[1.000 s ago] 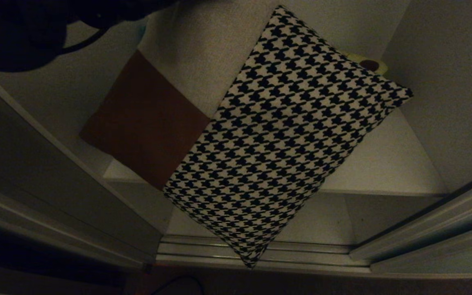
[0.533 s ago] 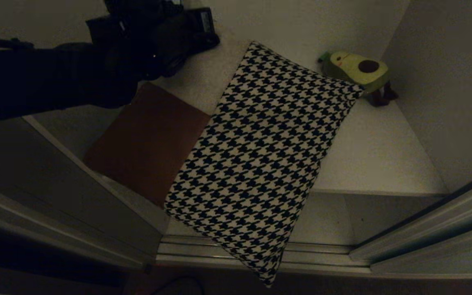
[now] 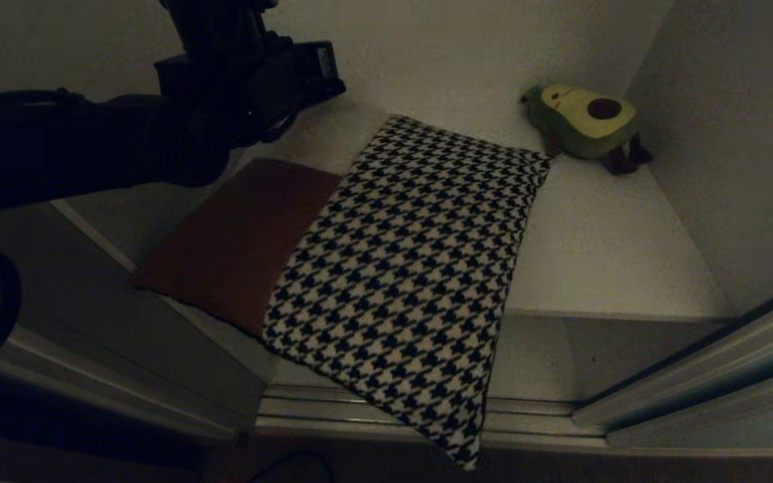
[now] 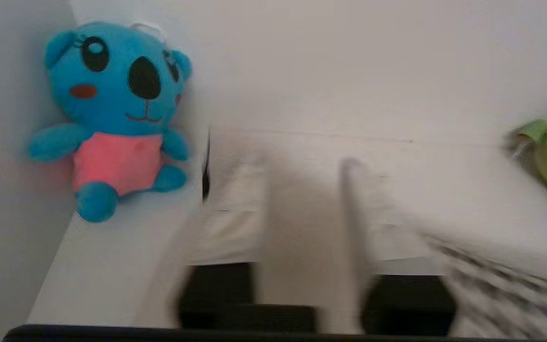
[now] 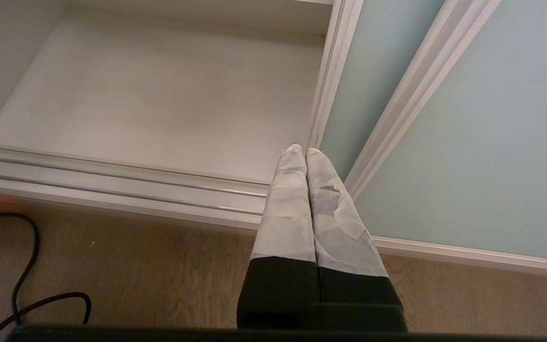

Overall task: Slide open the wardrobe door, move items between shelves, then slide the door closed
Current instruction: Place the pillow on the higher shelf

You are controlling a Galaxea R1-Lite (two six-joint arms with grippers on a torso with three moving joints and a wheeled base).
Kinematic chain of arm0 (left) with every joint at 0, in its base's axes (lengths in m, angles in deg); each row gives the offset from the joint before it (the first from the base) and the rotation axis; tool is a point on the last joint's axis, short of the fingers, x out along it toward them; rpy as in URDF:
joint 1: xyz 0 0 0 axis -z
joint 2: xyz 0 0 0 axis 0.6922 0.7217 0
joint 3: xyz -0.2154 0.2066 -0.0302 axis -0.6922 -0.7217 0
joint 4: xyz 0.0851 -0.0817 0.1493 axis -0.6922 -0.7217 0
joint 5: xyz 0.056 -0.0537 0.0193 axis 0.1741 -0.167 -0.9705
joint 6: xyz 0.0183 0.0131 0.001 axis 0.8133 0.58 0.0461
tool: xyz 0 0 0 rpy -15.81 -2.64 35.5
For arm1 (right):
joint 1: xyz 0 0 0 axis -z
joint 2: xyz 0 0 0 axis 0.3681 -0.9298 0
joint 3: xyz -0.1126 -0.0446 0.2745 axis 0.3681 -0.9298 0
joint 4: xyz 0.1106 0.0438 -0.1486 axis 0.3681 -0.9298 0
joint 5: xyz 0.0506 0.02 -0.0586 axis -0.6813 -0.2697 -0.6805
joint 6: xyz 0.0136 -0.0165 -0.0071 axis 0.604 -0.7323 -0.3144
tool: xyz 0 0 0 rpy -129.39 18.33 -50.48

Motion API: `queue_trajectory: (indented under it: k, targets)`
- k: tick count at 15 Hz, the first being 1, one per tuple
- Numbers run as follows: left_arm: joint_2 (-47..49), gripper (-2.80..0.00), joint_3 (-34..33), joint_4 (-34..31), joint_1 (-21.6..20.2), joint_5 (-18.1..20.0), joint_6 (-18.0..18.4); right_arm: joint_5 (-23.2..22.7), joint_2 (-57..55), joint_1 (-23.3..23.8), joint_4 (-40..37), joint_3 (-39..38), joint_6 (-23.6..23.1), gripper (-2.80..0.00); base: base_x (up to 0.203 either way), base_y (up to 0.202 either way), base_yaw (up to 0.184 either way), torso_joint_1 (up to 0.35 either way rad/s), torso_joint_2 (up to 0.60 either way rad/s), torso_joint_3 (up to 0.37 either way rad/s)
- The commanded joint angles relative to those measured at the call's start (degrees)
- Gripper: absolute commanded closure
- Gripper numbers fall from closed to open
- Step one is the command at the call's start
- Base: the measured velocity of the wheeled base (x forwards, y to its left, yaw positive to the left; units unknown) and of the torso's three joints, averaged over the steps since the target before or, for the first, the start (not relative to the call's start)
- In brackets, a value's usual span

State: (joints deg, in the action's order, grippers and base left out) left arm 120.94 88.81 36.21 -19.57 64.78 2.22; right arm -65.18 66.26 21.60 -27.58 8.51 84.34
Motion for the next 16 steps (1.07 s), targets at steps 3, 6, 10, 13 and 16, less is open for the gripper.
queue_trajectory:
  k: [3,6,10,13,16]
  targets:
    - [-1.82,-2.80,-0.06,0.13,-0.07,0.49,0.05,-0.02,0.01,0.00,0.00,-0.26,-0.03,0.00,0.000,0.000,0.000,0.000,0.00,0.000]
    - [-6.00,-2.80,-0.43,-1.78,0.46,0.49,-0.46,-0.02,0.01,0.01,0.00,-0.19,-0.03,0.00,0.000,0.000,0.000,0.000,0.00,0.000]
    - [-15.29,0.00,-1.55,-29.92,7.14,0.34,-5.20,-0.02,0.01,0.00,0.00,-0.18,-0.03,0.00,0.000,0.000,0.000,0.000,0.00,0.000]
    - [-22.80,0.00,-2.82,-48.15,13.30,0.00,-9.30,-0.02,0.01,0.07,0.00,-0.18,-0.03,0.00,0.000,0.000,0.000,0.000,0.00,0.000]
    - [-29.39,0.00,-9.69,-61.39,16.04,0.46,-12.50,-0.02,0.01,0.03,0.00,-0.18,-0.03,0.00,0.000,0.000,0.000,0.000,0.00,0.000]
